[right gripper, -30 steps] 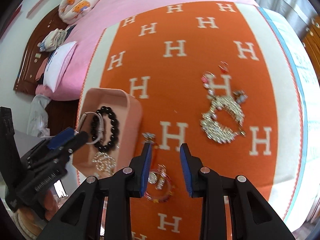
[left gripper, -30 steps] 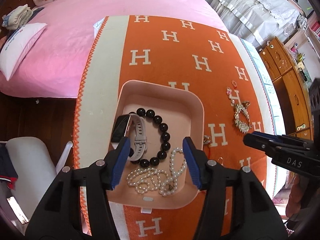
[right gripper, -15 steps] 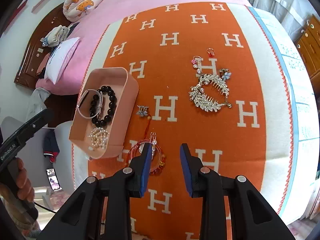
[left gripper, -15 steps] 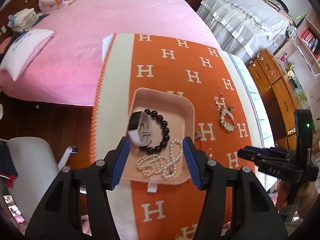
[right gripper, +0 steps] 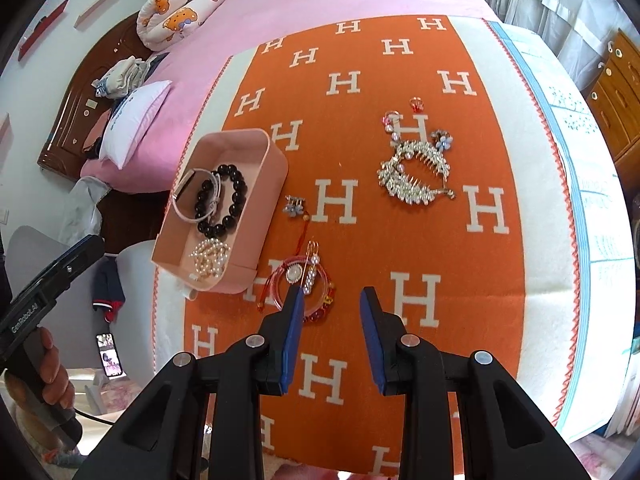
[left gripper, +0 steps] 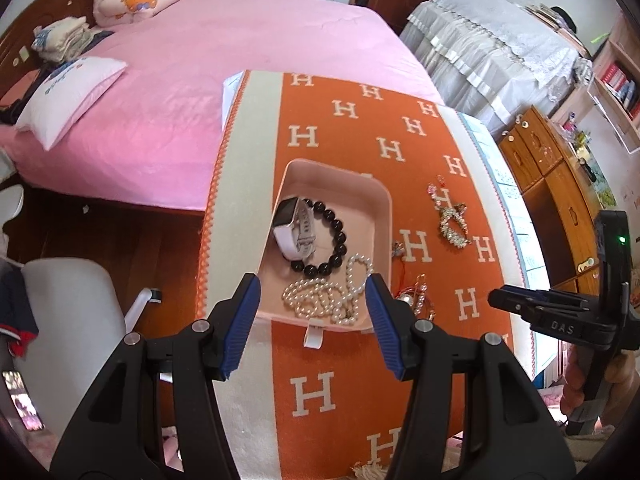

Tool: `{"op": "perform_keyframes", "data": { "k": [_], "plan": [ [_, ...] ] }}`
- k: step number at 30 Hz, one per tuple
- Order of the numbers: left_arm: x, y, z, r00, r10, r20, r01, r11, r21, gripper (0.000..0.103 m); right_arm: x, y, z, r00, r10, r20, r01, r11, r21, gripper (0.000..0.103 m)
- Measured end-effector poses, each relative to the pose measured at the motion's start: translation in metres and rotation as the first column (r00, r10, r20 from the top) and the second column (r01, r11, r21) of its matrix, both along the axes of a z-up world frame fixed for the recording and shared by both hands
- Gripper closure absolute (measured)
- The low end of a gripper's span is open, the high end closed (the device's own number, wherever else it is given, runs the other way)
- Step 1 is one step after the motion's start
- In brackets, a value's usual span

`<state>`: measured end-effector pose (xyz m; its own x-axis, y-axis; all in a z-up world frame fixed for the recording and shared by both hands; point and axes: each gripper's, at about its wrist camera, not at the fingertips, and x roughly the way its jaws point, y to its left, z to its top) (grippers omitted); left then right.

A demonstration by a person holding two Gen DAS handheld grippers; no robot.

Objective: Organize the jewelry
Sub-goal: 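Move the left tool back over the red string bracelet beside the tray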

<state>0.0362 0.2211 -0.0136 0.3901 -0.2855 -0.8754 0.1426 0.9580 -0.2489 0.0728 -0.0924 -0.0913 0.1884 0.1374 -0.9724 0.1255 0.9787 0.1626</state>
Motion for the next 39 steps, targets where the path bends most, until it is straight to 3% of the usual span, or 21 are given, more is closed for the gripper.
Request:
{"op": "perform_keyframes", "data": {
  "k": [13,20,28,39],
  "plan": [
    [-0.016,-0.048,-0.024,0.993,-0.11,-0.033,0.111,0.994,0.018,0.051,-0.026,-0.018,0.011,1.0,0.005,0.026,-0.005,1.0,-0.013,0.074],
    [-0.027,-0.081,-0.044,0.985,-0.147,-0.091,0.149,0.989,0.021,0.052,-0.033,-0.023,0.003,0.998,0.067,0.006,-0.067,0.998,-0.013,0.074],
    [-0.031,-0.104,-0.068,0.983,-0.073,-0.169,0.078,0.997,0.026,0.057,-0.019,-0.029,-0.019,0.987,0.16,-0.024,-0.159,0.986,0.058,0.074],
    [-0.024,-0.125,-0.118,0.955,0.154,-0.254,-0.154,0.988,0.02,0.058,0.023,-0.011,-0.067,0.941,0.339,-0.016,-0.331,0.928,0.17,0.075]
  ]
}}
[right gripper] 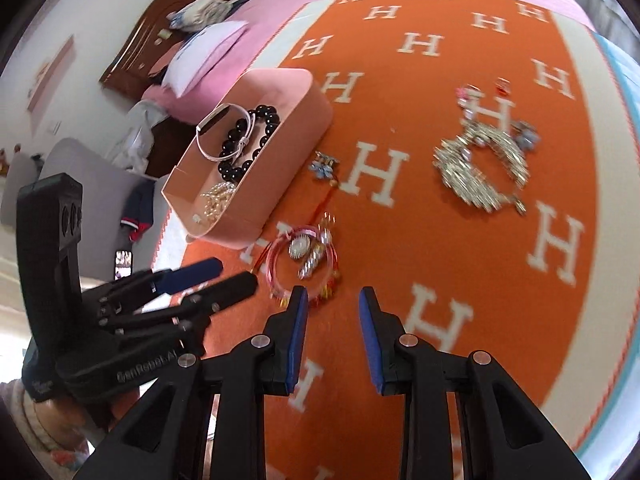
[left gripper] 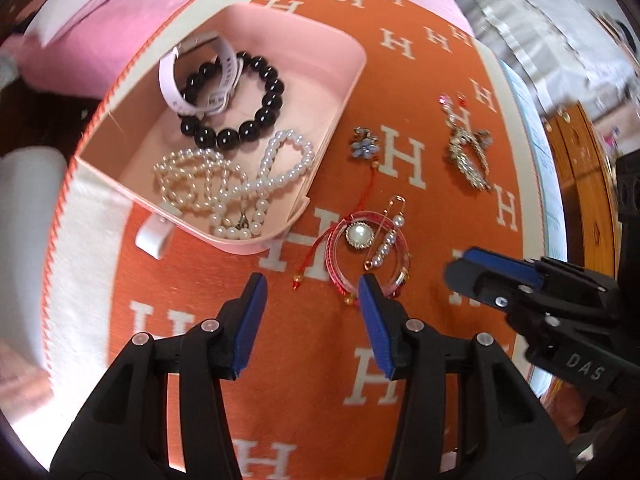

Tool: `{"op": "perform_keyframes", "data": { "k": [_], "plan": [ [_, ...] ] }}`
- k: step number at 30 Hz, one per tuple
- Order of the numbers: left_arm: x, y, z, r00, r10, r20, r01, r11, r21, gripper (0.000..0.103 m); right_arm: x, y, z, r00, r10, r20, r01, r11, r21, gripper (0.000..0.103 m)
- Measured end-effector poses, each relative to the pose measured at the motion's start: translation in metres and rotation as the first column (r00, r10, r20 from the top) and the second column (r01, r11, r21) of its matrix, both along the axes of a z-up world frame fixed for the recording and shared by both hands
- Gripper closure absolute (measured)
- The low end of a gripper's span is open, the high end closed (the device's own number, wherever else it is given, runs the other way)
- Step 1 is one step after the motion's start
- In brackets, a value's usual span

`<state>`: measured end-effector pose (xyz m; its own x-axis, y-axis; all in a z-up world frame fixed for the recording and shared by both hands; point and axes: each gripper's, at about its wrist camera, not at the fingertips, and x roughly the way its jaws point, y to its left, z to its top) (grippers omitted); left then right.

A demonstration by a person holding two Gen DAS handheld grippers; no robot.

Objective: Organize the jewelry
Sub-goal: 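Move the left tool back over the red string bracelet beside the tray, then grasp the red string bracelet with the left tool while the right tool grasps the gold pin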

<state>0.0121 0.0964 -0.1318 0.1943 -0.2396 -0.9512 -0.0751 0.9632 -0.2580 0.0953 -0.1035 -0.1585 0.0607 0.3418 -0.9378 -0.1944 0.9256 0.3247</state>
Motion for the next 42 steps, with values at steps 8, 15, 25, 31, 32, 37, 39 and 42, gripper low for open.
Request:
{"op": "perform_keyframes", "data": {
  "k": [8,15,25,31,32,37,39,42],
  "plan": [
    [-0.004,-0.006,-0.017,0.996,0.085,-0.012,-0.085,0.996,0.006,0.06,0.041,0.013,-0.032,0.999,0.047,-0.003,-0.046,0.996,0.071,0.075],
    [-0.004,-0.01,-0.017,0.993,0.115,-0.012,-0.115,0.993,0.005,0.061,0.057,0.022,-0.053,0.995,0.097,-0.022,-0.094,0.991,0.092,0.091],
    [0.008,-0.026,-0.02,0.993,0.113,-0.031,-0.111,0.993,0.046,0.069,0.061,-0.003,-0.041,0.999,0.045,0.028,-0.049,0.986,0.162,0.095],
    [0.026,-0.052,-0.023,0.992,0.089,-0.09,-0.071,0.981,0.18,0.094,0.065,-0.029,-0.029,0.999,-0.022,0.044,0.013,0.983,0.182,0.095],
    [0.028,-0.055,-0.024,0.991,0.087,-0.097,-0.068,0.981,0.182,0.099,0.066,-0.032,-0.029,0.999,-0.031,0.044,0.023,0.983,0.184,0.095],
    [0.031,-0.073,-0.022,0.993,0.074,-0.091,-0.055,0.979,0.194,0.099,0.06,-0.048,-0.023,0.997,-0.064,0.049,0.053,0.98,0.193,0.095],
    [0.029,-0.08,-0.017,0.994,0.065,-0.086,-0.047,0.98,0.196,0.099,0.057,-0.054,-0.018,0.996,-0.073,0.054,0.061,0.978,0.198,0.095],
    [0.027,-0.086,-0.006,0.996,0.05,-0.073,-0.035,0.98,0.194,0.099,0.05,-0.062,-0.007,0.995,-0.084,0.062,0.07,0.976,0.205,0.095]
  ]
}}
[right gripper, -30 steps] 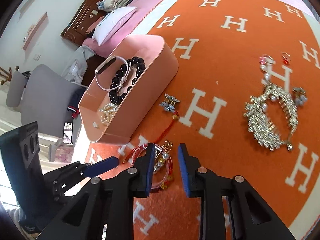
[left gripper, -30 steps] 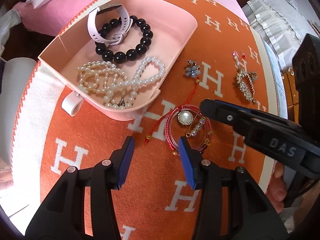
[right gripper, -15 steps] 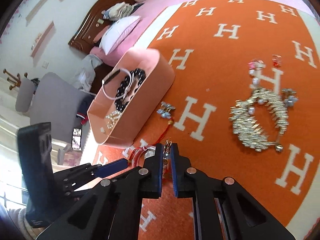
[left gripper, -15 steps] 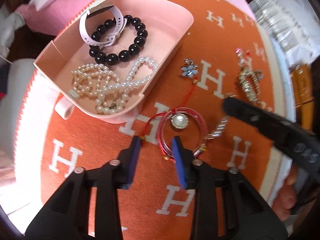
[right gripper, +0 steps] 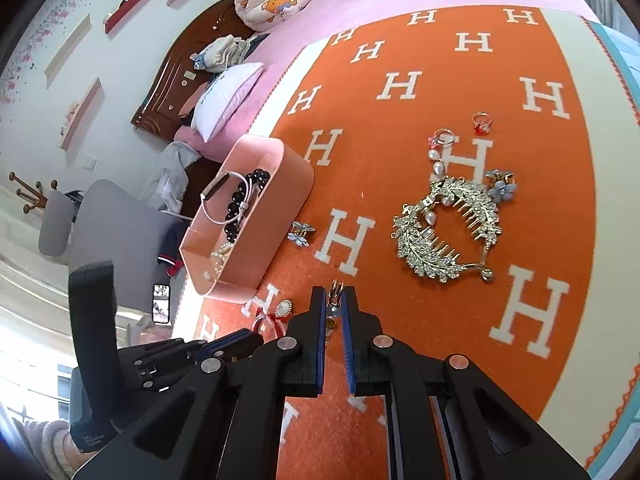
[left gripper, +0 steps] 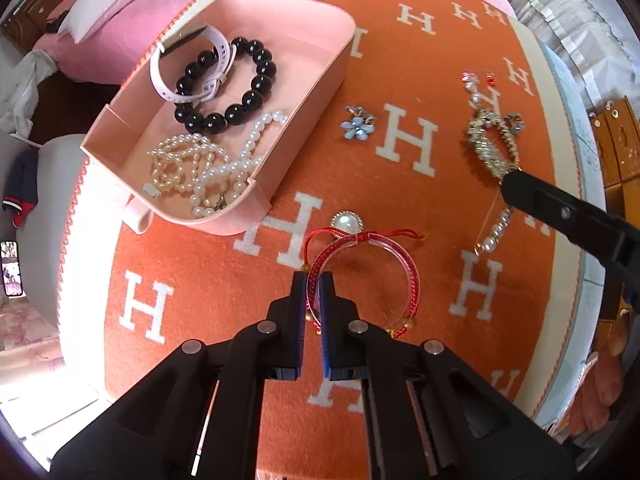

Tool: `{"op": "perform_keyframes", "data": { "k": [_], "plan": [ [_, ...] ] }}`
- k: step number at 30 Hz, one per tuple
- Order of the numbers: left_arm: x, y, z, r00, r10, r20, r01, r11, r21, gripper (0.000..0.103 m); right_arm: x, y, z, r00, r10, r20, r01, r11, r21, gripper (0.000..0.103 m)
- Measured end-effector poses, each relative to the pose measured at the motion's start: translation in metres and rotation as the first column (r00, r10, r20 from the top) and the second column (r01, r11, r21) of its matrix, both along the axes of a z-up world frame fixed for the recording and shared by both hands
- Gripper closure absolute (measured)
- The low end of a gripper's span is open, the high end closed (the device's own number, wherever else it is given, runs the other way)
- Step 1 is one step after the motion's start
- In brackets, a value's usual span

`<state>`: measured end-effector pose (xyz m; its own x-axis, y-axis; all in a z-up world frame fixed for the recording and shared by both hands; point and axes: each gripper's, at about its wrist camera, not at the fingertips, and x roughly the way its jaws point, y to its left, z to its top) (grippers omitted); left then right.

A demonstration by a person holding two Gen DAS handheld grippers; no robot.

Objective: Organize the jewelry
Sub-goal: 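Grasp the red string bracelet with the left tool while the right tool grasps the gold pin, then lower both held items into the pink tray and open both tools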

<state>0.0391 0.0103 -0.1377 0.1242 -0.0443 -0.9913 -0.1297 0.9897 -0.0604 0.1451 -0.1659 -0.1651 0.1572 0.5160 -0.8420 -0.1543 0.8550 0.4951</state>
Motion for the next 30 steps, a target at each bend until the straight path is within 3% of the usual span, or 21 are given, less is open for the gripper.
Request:
{"op": "perform_keyframes", "data": {
  "k": [7,13,20,30],
  "plan": [
    [0.011,0.017,0.047,0.995,0.014,0.102,-0.018,0.999,0.043,0.099,-0.001,0.006,0.024,1.0,-0.001,0.026,0.0,1.0,0.02,0.095],
    [0.045,0.087,0.066,0.98,0.1,0.17,-0.119,0.987,0.106,0.099,0.006,0.034,0.046,0.998,0.02,0.058,-0.022,0.999,0.049,0.095],
    [0.084,0.147,0.055,0.981,0.101,0.167,-0.129,0.978,0.164,0.099,0.016,0.075,0.064,0.996,0.036,0.087,-0.043,0.996,0.072,0.095],
    [0.126,0.126,-0.003,0.996,-0.044,0.074,0.034,0.99,0.137,0.099,0.032,0.101,0.054,0.997,-0.039,0.07,0.034,0.997,0.064,0.095]
  ]
}}
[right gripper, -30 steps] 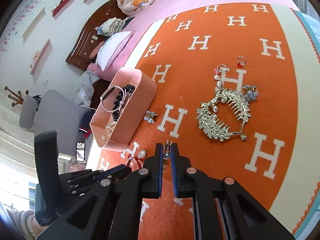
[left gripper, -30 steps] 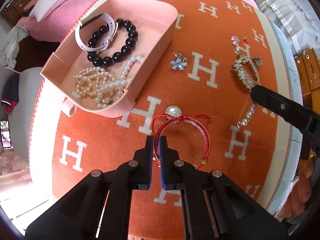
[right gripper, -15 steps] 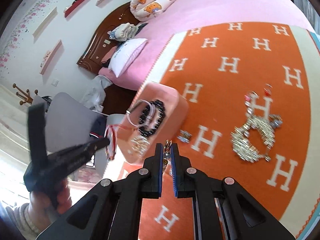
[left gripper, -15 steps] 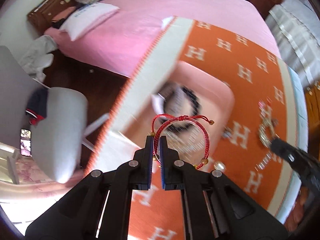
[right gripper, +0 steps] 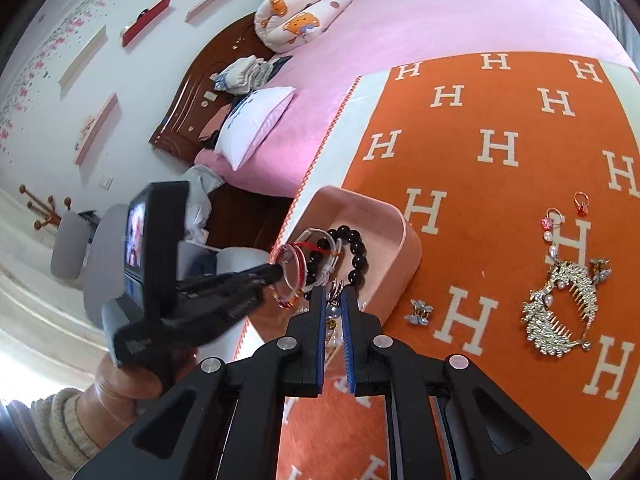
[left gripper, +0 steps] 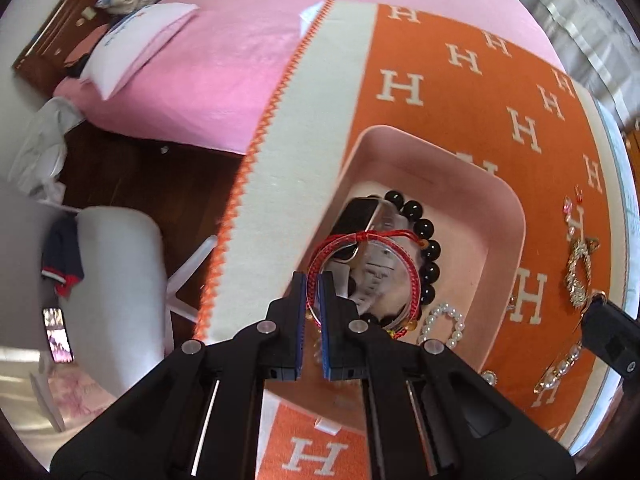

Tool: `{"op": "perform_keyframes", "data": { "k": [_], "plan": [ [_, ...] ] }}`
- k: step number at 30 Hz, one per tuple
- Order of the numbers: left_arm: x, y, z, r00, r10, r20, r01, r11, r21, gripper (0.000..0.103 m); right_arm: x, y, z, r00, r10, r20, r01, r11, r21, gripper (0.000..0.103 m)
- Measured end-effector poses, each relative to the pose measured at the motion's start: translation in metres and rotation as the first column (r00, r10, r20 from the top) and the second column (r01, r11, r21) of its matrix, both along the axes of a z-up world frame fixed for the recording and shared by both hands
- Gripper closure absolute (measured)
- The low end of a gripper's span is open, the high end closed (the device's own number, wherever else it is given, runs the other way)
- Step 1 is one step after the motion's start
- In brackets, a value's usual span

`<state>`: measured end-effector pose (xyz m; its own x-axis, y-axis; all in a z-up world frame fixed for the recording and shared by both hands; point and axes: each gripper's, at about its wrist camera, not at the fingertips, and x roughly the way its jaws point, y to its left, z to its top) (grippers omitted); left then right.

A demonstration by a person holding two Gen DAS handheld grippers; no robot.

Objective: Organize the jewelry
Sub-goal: 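Lower both held items into the pink tray and open both tools, then move the right tool over the rhinestone hair comb on the blanket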

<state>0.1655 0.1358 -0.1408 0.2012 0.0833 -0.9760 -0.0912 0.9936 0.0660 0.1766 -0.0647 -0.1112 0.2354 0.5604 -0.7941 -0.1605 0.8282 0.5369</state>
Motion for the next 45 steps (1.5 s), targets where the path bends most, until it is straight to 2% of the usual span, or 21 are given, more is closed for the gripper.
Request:
{"op": "perform_keyframes", "data": {
  "k": [7,11,16,17,20,21,23,25,32,35,45],
  "plan": [
    [0.01,-0.007,-0.019,0.998,-0.059,-0.038,0.057,0.996,-0.063,0.098,0.012,0.011,-0.015,0.998,-0.056,-0.002,0.056,0.998,-0.033,0.095],
    [0.005,-0.008,-0.033,0.991,-0.09,-0.094,0.081,0.992,-0.095,0.097,0.028,0.021,-0.022,0.997,-0.074,0.017,0.075,0.996,-0.057,0.095],
    [-0.004,-0.005,-0.038,0.988,-0.105,-0.114,0.094,0.991,-0.093,0.097,0.045,0.038,-0.03,0.997,-0.068,0.025,0.07,0.993,-0.094,0.095],
    [-0.005,-0.003,-0.04,0.986,-0.104,-0.129,0.09,0.99,-0.106,0.091,0.048,0.04,-0.033,0.997,-0.07,0.017,0.071,0.993,-0.099,0.095],
    [-0.011,0.003,-0.039,0.984,-0.105,-0.145,0.086,0.987,-0.136,0.064,0.056,0.044,-0.044,0.996,-0.086,-0.005,0.085,0.989,-0.121,0.095],
    [-0.014,0.005,-0.038,0.984,-0.108,-0.141,0.085,0.983,-0.161,0.059,0.058,0.045,-0.047,0.996,-0.088,-0.012,0.086,0.988,-0.128,0.092],
    [-0.02,0.009,-0.034,0.985,-0.108,-0.135,0.083,0.98,-0.183,0.056,0.059,0.045,-0.051,0.995,-0.099,-0.015,0.096,0.985,-0.141,0.085],
    [-0.024,0.011,-0.028,0.987,-0.111,-0.113,0.09,0.979,-0.182,0.055,0.059,0.045,-0.054,0.994,-0.106,-0.014,0.103,0.984,-0.147,0.078],
    [-0.033,0.017,-0.014,0.992,-0.094,-0.086,0.076,0.978,-0.194,0.054,0.051,0.041,-0.057,0.994,-0.105,-0.02,0.101,0.985,-0.142,0.077],
    [-0.039,0.014,0.002,0.993,-0.099,-0.065,0.086,0.979,-0.183,0.054,0.045,0.044,-0.056,0.996,-0.091,-0.014,0.088,0.984,-0.154,0.077],
    [-0.045,0.005,0.008,0.993,-0.115,-0.03,0.108,0.981,-0.164,0.054,0.011,0.043,-0.047,0.998,-0.059,-0.006,0.057,0.983,-0.175,0.078]
  ]
}}
